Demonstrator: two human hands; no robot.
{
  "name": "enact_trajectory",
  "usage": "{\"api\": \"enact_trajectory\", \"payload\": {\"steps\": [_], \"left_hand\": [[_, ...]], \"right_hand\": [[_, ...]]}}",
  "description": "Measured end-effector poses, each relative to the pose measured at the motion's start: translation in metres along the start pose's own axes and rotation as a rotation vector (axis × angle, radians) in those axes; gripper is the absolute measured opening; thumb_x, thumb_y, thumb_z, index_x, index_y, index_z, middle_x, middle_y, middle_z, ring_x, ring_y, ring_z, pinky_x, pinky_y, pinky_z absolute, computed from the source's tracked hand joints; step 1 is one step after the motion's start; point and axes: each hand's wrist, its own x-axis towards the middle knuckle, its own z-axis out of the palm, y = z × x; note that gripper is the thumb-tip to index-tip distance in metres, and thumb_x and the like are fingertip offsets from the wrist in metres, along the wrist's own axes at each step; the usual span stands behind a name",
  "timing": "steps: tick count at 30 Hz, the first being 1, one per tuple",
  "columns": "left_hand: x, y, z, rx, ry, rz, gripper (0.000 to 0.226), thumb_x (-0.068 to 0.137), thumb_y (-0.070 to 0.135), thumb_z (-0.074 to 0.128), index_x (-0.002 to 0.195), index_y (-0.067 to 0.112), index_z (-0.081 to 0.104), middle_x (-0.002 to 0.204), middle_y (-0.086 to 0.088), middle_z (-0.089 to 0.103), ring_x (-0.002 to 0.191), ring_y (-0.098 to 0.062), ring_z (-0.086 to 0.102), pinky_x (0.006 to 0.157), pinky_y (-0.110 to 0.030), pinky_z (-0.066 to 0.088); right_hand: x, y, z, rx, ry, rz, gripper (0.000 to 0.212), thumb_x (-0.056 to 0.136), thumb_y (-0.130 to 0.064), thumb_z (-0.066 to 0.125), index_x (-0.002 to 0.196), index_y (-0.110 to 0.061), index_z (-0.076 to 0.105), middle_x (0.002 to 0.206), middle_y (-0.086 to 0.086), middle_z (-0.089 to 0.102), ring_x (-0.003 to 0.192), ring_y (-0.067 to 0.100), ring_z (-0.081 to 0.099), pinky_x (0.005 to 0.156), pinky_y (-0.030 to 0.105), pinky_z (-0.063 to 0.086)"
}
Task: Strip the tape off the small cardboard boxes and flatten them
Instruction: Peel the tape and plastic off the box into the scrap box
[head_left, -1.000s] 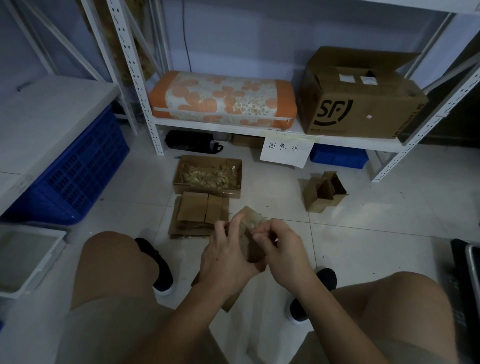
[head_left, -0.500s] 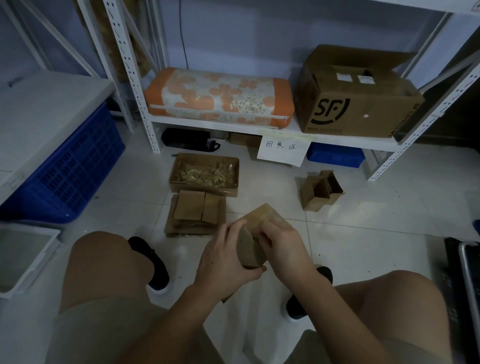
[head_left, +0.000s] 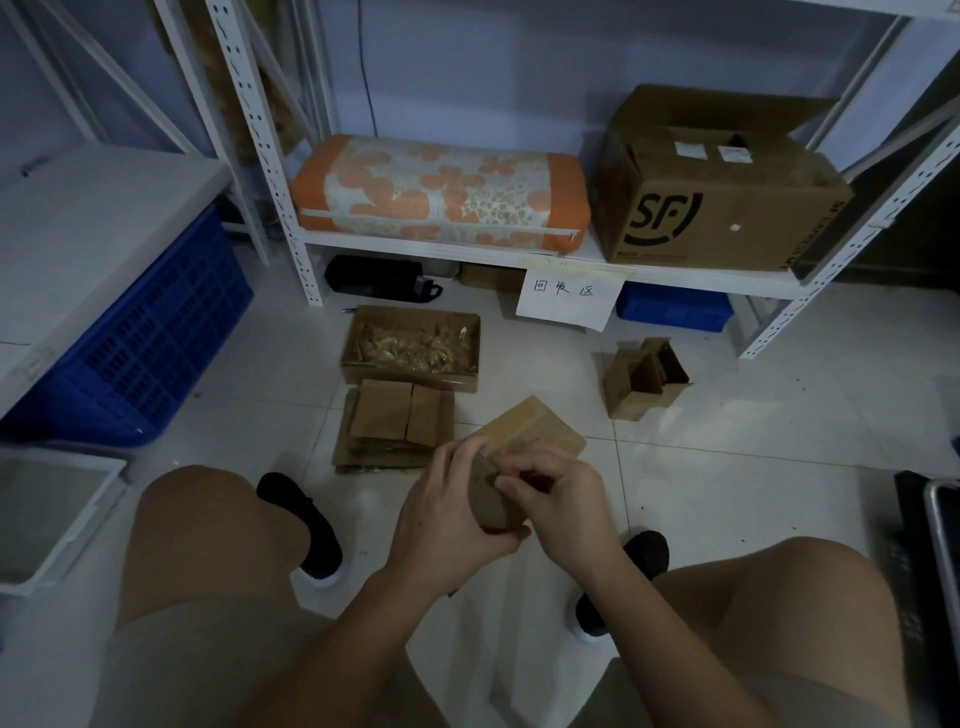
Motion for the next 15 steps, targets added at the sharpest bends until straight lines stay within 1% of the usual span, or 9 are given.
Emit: {"api": "enact_trajectory", "payload": {"steps": [2, 3, 5, 7, 8, 10, 11, 13, 15], "left_hand": [[0.000, 0.001, 0.000, -0.001, 0.004, 0.012, 0.106, 0.061, 0.061, 0.082, 0.148, 0.044, 0.024, 0.144, 0.019, 0.034, 0.124, -0.007, 0.048, 0.094, -0.030, 0.048], [0.001, 0.001, 0.000, -0.001, 0.004, 0.014, 0.106, 0.060, 0.061, 0.081, 0.148, 0.044, 0.024, 0.144, 0.020, 0.034, 0.124, -0.008, 0.048, 0.094, -0.030, 0.049], [0.001, 0.001, -0.001, -0.006, 0.005, 0.012, 0.105, 0.059, 0.060, 0.078, 0.147, 0.043, 0.025, 0.144, 0.019, 0.033, 0.125, -0.011, 0.049, 0.094, -0.034, 0.052], [0.001, -0.001, -0.001, 0.000, -0.001, 0.014, 0.104, 0.058, 0.060, 0.076, 0.147, 0.041, 0.025, 0.147, 0.017, 0.030, 0.126, -0.014, 0.049, 0.095, -0.039, 0.053], [0.001, -0.002, -0.001, 0.011, -0.009, 0.021, 0.105, 0.059, 0.060, 0.076, 0.148, 0.041, 0.024, 0.149, 0.015, 0.027, 0.128, -0.017, 0.049, 0.096, -0.042, 0.053], [0.000, -0.003, 0.002, 0.024, -0.023, 0.044, 0.105, 0.061, 0.057, 0.080, 0.148, 0.042, 0.024, 0.152, 0.012, 0.023, 0.129, -0.019, 0.048, 0.097, -0.046, 0.054], [0.000, -0.004, 0.003, 0.024, -0.025, 0.049, 0.104, 0.061, 0.056, 0.082, 0.147, 0.042, 0.026, 0.151, 0.011, 0.022, 0.129, -0.020, 0.048, 0.097, -0.046, 0.054], [0.000, -0.006, 0.005, 0.025, -0.022, 0.039, 0.101, 0.060, 0.055, 0.082, 0.146, 0.042, 0.029, 0.149, 0.011, 0.022, 0.128, -0.020, 0.048, 0.096, -0.046, 0.055], [0.001, -0.008, 0.004, 0.029, -0.024, 0.032, 0.099, 0.060, 0.052, 0.079, 0.145, 0.040, 0.031, 0.147, 0.010, 0.023, 0.127, -0.021, 0.049, 0.095, -0.044, 0.055]], "right_hand": [[0.000, -0.002, 0.002, 0.060, 0.055, 0.117, 0.024, 0.081, -0.011, 0.084, 0.098, -0.026, 0.076, 0.099, -0.010, 0.071, 0.095, 0.009, 0.066, 0.081, 0.025, 0.059], [0.000, -0.002, 0.002, -0.012, 0.075, 0.124, 0.027, 0.080, -0.017, 0.085, 0.102, -0.028, 0.074, 0.103, -0.010, 0.067, 0.097, 0.009, 0.063, 0.080, 0.022, 0.057], [0.000, 0.001, 0.004, -0.175, 0.084, 0.101, 0.031, 0.079, -0.027, 0.086, 0.107, -0.029, 0.074, 0.113, -0.011, 0.056, 0.108, 0.011, 0.054, 0.090, 0.026, 0.054], [0.000, 0.002, 0.006, -0.130, 0.069, 0.123, 0.024, 0.080, -0.025, 0.086, 0.103, -0.022, 0.078, 0.116, -0.009, 0.050, 0.115, 0.013, 0.049, 0.099, 0.033, 0.051], [0.001, 0.001, 0.007, -0.086, 0.058, 0.143, 0.018, 0.081, -0.022, 0.085, 0.098, -0.018, 0.079, 0.116, -0.008, 0.050, 0.114, 0.013, 0.051, 0.100, 0.036, 0.051], [0.001, -0.001, 0.011, -0.046, 0.048, 0.137, 0.005, 0.085, -0.020, 0.081, 0.088, -0.017, 0.079, 0.112, -0.008, 0.054, 0.110, 0.013, 0.054, 0.098, 0.039, 0.052], [0.001, -0.001, 0.013, -0.029, 0.050, 0.124, 0.002, 0.086, -0.020, 0.080, 0.083, -0.019, 0.079, 0.109, -0.009, 0.057, 0.107, 0.013, 0.056, 0.095, 0.041, 0.053], [0.000, 0.000, 0.016, 0.016, 0.062, 0.118, 0.009, 0.087, -0.019, 0.078, 0.078, -0.020, 0.077, 0.098, -0.006, 0.064, 0.098, 0.013, 0.061, 0.088, 0.040, 0.055], [-0.001, -0.002, 0.016, 0.115, 0.069, 0.157, 0.012, 0.089, -0.015, 0.076, 0.077, -0.015, 0.076, 0.085, -0.001, 0.069, 0.084, 0.014, 0.065, 0.078, 0.035, 0.057]]}}
